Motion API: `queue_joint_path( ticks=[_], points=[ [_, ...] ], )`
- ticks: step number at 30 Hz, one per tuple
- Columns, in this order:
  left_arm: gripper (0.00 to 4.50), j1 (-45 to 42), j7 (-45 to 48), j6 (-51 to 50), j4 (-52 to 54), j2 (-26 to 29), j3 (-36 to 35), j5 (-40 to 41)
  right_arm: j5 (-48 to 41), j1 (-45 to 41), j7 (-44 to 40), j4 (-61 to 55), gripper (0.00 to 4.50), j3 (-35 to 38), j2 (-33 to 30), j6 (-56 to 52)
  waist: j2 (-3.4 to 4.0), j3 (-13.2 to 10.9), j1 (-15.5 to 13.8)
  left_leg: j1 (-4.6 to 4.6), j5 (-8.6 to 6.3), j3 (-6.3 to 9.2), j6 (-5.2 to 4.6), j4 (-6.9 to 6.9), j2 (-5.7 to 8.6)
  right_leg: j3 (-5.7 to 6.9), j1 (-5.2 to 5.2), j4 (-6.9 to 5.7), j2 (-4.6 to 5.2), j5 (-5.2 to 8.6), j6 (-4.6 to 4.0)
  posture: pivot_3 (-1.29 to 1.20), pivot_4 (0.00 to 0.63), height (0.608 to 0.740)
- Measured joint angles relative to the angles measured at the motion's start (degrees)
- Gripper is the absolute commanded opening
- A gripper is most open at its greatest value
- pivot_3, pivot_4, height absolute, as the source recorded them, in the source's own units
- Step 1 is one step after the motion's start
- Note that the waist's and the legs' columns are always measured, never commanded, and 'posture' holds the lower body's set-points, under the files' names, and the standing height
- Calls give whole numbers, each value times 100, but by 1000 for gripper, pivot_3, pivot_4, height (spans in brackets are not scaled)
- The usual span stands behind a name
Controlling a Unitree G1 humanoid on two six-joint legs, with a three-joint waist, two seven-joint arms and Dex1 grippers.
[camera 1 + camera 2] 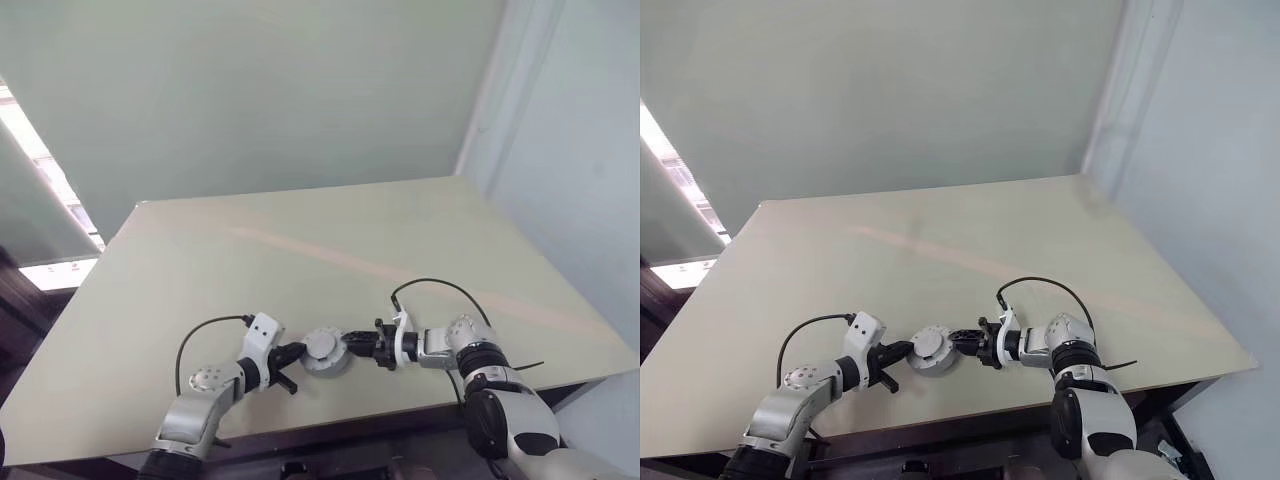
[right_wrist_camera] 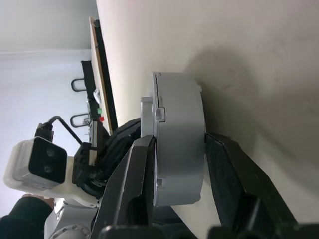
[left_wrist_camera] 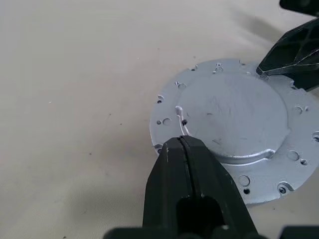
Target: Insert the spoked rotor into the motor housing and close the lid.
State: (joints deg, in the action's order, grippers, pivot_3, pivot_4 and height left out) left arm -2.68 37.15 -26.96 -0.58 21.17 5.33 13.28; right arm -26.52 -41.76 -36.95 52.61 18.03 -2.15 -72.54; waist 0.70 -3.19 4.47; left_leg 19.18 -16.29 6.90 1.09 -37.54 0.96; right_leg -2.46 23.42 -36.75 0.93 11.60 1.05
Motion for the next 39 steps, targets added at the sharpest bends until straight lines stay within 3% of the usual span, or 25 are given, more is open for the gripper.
queue_joint_path(
  ticks=[13,16,22,27,39],
  points=[
    [0,3,0,11,-8,-34,-9,-57,-34,184,-77,-264,1275,-197,15,103,10,6,20,-1,0,0,0,0,0,0,-1,-1,0,0,0,0,0,740],
    [565,-2,-10,-70,-13,-85,-75,-59,-35,194,-75,-296,1275,-218,15,102,11,7,20,-2,0,0,0,0,0,0,-2,-1,0,0,0,0,0,740],
    [2585,-26,-130,-319,-83,-218,-445,27,-41,208,-68,-347,1275,-232,25,99,10,7,23,1,0,1,0,8,0,0,3,2,0,-1,8,0,0,740],
    [4381,-32,-211,-612,-88,-320,-1082,552,-62,249,-63,-363,1275,-230,105,100,8,7,57,6,0,1,0,12,-6,1,11,2,-3,-2,9,0,0,740],
    [4449,123,-994,-1759,339,-760,-2810,2463,-441,666,19,-360,1275,260,386,85,-2,4,166,4,0,0,1,18,-16,1,12,4,-10,-2,9,0,0,740]
  ],
)
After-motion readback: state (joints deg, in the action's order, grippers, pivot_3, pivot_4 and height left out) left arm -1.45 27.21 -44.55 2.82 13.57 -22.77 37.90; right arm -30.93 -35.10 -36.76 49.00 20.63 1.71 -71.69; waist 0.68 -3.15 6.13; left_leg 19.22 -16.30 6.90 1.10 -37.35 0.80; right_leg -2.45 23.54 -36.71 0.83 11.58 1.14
